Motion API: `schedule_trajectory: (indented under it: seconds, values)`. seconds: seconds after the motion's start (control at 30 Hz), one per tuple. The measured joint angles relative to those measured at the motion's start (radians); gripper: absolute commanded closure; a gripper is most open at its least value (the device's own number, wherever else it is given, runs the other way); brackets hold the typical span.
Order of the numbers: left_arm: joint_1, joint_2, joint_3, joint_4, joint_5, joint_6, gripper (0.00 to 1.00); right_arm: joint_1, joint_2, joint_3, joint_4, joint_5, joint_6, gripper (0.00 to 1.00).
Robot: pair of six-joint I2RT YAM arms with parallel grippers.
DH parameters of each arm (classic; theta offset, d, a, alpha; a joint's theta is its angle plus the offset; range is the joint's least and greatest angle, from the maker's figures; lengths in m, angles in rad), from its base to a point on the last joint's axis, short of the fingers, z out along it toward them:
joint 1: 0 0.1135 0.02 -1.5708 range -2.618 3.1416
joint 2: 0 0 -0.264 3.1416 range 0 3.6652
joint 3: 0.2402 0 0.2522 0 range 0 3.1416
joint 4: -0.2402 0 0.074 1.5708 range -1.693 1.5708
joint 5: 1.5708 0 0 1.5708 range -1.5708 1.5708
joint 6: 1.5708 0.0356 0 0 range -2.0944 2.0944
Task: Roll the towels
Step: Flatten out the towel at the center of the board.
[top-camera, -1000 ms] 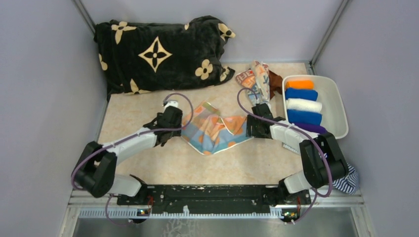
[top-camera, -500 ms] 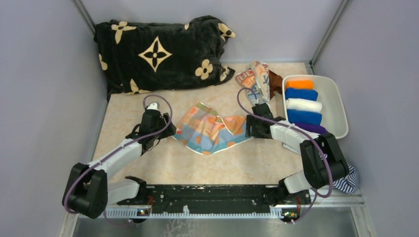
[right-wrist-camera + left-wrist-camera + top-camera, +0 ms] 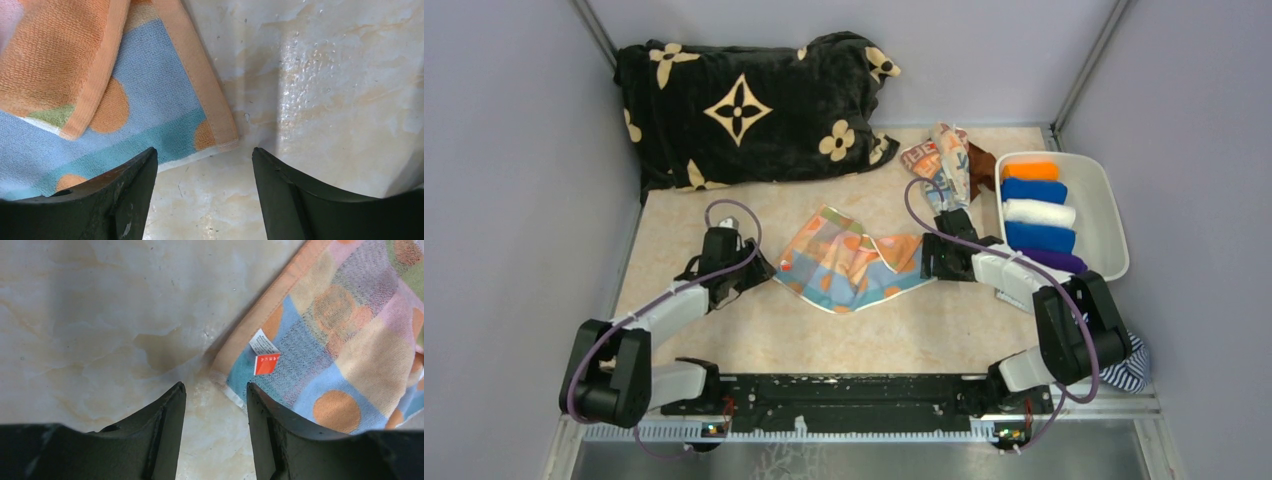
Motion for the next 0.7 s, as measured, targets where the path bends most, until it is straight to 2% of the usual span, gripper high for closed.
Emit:
schedule_trajectory:
  seconds: [0.2,0.43,0.5,0.63,0.7]
  values:
    - [0.036,0.043,-0.018,0.057,0.056,-0.024,0.53,0.000,0.000,0.000,-0.001,-0.003,0.000,0.30]
    - [0.058,0.095,-0.023,0.133,0.132,-0.045,0.68,0.000,-0.002,0.000,-0.002,-0.003,0.000,0.30]
    - [0.062,0.096,-0.031,0.138,0.145,-0.048,0.74,0.000,-0.004,0.000,-0.005,-0.003,0.000,0.30]
    - [0.064,0.081,-0.042,0.133,0.154,-0.057,1.00,0.000,-0.006,0.001,-0.011,-0.002,0.000,0.31]
    - [0.064,0.048,-0.051,0.123,0.151,-0.058,1.00,0.000,-0.006,0.002,-0.014,0.000,0.000,0.31]
